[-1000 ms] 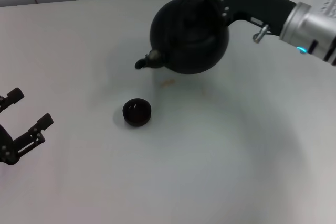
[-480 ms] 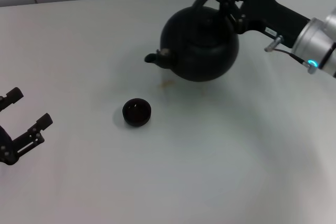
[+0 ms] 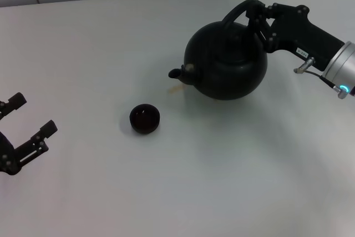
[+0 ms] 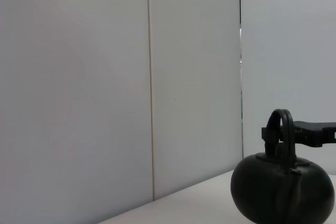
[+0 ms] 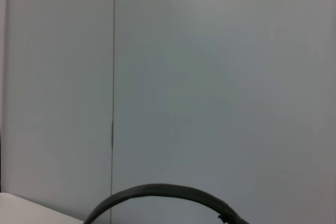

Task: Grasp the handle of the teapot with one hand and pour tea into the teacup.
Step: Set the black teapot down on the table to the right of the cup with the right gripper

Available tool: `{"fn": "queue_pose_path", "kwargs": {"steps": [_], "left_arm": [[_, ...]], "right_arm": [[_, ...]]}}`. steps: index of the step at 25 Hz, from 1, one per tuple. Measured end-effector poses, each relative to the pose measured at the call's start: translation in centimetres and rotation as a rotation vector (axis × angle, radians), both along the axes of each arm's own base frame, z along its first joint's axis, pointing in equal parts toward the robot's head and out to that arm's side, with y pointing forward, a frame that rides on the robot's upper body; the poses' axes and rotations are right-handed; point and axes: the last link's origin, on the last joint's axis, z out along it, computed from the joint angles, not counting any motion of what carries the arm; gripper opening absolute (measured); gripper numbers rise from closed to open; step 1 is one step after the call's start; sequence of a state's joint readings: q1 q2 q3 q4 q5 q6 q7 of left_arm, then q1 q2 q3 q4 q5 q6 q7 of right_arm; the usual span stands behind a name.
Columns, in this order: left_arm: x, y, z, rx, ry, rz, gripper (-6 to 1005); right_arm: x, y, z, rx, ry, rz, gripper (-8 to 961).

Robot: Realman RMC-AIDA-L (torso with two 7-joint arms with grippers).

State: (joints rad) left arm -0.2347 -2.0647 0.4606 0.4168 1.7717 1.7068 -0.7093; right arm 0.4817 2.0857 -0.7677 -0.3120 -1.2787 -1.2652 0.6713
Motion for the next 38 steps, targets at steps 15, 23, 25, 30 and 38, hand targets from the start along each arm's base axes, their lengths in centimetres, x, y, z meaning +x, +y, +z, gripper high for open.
{"fn": "queue_pose_path", "kwargs": {"steps": [15,23,25,30,38], "left_arm": [[0.2,0.0,-0.2,-0.001,-0.009,-0.005,803],[0.2,-0.1,-0.2,0.0,-0.01,-0.006,803],[0.2,-0.1,-0.2,0.0,-0.009,-0.006,803],[0.1,-0.1,-0.2,0.0,-0.01,-0.005,803],[0.1,-0.2,-0.2,-0.002,-0.015,-0.003,803]], "right_arm": [[0.0,1.2,-1.2,-0.02,-0.058,-0.048,80],[0.1,1.2,-1.4,-0.026,-0.061,-0.052,89],[0.1,1.1,-1.5,-0.031,-0.061,-0.053,94],[0.0,1.1,-1.9,-0.042,-0.064,-0.054,105],[0.3,1.2,-2.1,-0.041,-0.071,-0.078,162]]}}
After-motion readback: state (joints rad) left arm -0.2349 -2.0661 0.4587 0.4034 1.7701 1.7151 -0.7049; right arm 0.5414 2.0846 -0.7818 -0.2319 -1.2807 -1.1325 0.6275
